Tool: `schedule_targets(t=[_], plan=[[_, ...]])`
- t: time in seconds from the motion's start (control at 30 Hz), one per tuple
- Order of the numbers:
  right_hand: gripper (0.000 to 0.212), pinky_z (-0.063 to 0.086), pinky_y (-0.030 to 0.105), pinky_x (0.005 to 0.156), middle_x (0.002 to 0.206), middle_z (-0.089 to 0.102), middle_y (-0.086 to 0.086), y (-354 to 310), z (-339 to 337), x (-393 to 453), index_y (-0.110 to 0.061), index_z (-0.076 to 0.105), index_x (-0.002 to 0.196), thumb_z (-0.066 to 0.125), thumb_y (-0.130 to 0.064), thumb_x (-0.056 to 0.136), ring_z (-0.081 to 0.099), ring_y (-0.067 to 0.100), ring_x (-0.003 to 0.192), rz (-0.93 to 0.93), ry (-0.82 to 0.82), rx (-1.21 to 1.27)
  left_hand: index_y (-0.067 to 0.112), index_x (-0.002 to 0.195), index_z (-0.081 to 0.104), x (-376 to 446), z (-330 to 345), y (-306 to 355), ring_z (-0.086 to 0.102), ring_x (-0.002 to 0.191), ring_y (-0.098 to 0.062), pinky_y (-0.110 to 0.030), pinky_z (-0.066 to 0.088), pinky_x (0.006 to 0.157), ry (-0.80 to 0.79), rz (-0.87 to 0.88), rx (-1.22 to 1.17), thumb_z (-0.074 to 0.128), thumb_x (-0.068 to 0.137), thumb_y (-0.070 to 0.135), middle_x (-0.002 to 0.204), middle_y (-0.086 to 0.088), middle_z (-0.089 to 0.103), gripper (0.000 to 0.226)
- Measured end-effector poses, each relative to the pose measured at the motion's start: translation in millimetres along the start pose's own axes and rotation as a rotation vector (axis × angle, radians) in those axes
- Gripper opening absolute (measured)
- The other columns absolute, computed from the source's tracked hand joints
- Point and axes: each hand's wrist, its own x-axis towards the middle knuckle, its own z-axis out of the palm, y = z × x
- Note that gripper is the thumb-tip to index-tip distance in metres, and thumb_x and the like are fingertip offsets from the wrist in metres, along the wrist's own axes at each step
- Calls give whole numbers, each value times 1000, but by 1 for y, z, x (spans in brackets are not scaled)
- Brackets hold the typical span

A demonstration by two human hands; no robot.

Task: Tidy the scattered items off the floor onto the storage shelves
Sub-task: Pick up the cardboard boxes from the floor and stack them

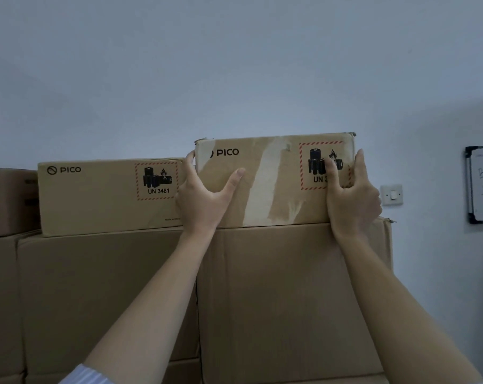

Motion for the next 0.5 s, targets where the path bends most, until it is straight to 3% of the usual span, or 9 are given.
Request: schedule_targets(t=[0.2, 0.3, 0.4, 0.43, 0.5], plan=[[77, 45, 41, 90, 102, 71, 3, 0, 0, -3, -28, 42, 147, 42, -76, 87, 64, 25, 95, -12, 44, -8, 24, 131, 46, 0, -3, -2, 67, 83, -16, -34, 55, 69, 46, -57, 31, 52, 81, 75, 100, 5, 69, 72], [63, 32, 43, 97, 114, 66, 0, -5, 4, -5, -22, 51, 140, 45, -64, 92, 56, 22, 106, -77, 187, -32, 27, 131, 45, 0, -13, -5, 67, 90, -12, -34, 55, 75, 38, -180, -43, 47, 87, 69, 112, 9, 69, 61], [38, 33, 44, 100, 120, 64, 1, -33, 8, -26, -13, 61, 122, 55, -38, 95, 54, 22, 115, -374, 367, 152, 24, 132, 45, -1, -27, -18, 64, 90, -3, -26, 53, 79, 12, -290, -195, 49, 93, 59, 114, 13, 66, 52], [30, 34, 42, 101, 117, 65, 4, -47, 10, -37, -10, 64, 115, 57, -30, 94, 55, 23, 114, -510, 352, 251, 21, 133, 46, -1, -33, -27, 62, 94, -1, -22, 52, 82, 20, -297, -221, 52, 94, 54, 116, 11, 64, 51], [20, 41, 41, 98, 108, 67, 10, -86, 13, -69, -4, 67, 102, 58, -17, 92, 59, 27, 107, -695, 145, 473, 16, 135, 46, 0, -46, -50, 56, 110, -5, -25, 47, 94, 12, -267, -201, 58, 94, 45, 126, 2, 59, 51]])
